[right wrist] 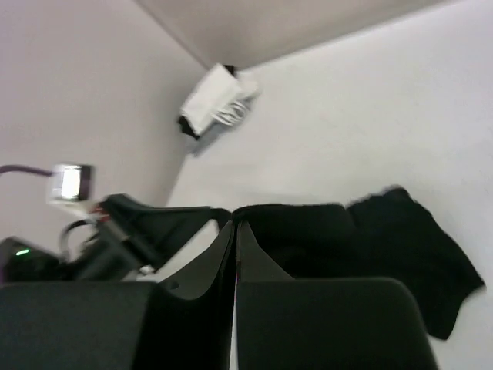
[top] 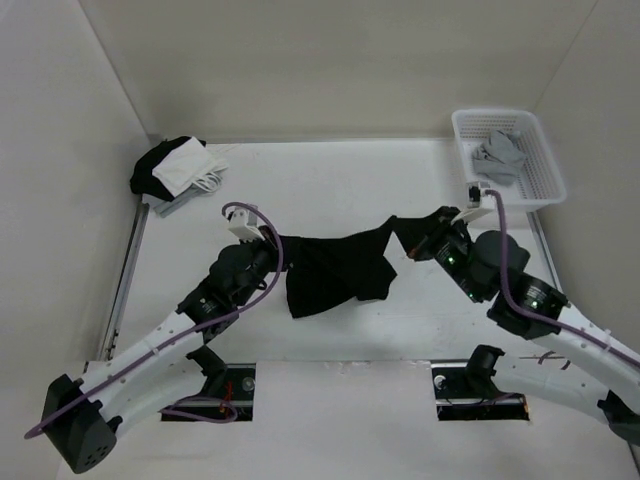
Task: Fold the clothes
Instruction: Flatten the tank top out
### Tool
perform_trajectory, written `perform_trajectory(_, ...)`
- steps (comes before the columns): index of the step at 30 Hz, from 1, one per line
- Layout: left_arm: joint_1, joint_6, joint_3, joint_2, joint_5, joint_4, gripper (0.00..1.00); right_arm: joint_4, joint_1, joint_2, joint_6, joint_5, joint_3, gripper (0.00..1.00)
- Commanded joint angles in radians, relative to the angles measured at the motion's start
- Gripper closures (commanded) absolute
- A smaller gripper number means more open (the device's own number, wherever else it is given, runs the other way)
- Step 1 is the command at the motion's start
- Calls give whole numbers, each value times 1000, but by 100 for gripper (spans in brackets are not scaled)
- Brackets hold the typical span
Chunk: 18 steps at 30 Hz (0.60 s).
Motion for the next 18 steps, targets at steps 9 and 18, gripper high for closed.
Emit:
perform_trajectory(9,39,133,426,-147,-45,-77,99,99,513,202,-601,273,690,99)
perform_trajectory(18,39,187,503,-218,-124,-133,99,176,492,173,-666,315,627,99)
